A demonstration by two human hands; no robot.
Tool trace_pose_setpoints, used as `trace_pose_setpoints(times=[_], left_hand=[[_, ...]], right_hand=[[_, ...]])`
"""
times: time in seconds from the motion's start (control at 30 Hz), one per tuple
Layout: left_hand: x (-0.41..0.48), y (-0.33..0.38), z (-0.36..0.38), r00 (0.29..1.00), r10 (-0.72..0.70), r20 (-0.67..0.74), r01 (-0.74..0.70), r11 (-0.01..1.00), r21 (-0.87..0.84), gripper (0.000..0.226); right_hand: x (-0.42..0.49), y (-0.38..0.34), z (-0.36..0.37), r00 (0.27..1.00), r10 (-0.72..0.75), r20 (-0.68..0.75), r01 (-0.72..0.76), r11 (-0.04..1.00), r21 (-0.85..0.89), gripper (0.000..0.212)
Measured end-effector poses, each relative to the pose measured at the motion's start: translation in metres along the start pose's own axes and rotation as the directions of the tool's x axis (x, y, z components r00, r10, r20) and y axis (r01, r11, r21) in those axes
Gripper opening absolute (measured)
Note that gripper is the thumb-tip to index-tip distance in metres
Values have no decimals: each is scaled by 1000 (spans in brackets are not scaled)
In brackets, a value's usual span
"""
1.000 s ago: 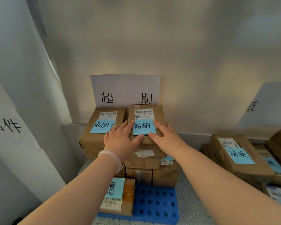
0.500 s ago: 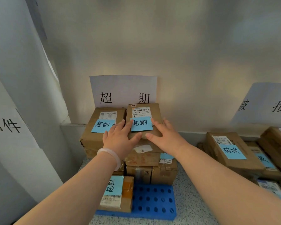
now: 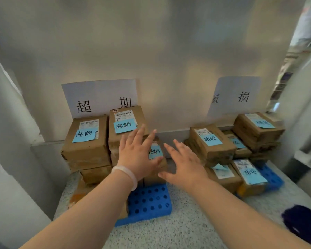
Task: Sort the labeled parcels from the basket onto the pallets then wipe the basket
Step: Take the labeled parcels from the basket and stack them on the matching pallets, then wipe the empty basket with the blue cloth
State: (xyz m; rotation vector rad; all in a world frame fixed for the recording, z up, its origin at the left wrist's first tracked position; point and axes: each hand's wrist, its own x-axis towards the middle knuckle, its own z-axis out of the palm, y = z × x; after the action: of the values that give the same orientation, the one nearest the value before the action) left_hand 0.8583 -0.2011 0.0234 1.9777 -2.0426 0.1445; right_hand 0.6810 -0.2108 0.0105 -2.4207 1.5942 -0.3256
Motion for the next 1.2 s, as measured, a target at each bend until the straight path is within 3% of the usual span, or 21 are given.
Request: trace_pose_setpoints(times=[0.2, 0.47, 0.57, 0.8, 0.93, 1.03, 1.2], left_hand=[[-38, 95, 17, 973, 207, 99, -204, 978, -32, 88], [-117, 268, 37, 868, 470, 160, -442, 879, -182, 85], [-159, 345, 44, 779, 593, 201, -564, 804, -187, 86], [-260, 505, 54, 600, 777, 189, -718, 628, -302, 86], [-308, 564, 69, 494, 846, 200, -781, 533, -326, 87], [-323, 599, 77, 454, 867, 206, -799, 498, -337, 85], [-328, 651, 107, 419, 871, 256, -791, 489, -367, 80]], right_hand=[[-93, 59, -16, 990, 136, -48, -138, 990, -32, 90], [-263, 153, -47, 920, 380, -92, -389, 914, -119, 90], [-348, 190, -59, 857, 511, -59, -514, 843, -160, 91], [-532, 254, -78, 685, 712, -155, -728, 675, -121, 91], [-609, 280, -81, 544, 822, -167, -839, 540, -73, 93], [-641, 299, -79, 484, 864, -142, -875, 481, -53, 92], [-661, 353, -77, 453, 884, -119, -891, 452, -40, 87]])
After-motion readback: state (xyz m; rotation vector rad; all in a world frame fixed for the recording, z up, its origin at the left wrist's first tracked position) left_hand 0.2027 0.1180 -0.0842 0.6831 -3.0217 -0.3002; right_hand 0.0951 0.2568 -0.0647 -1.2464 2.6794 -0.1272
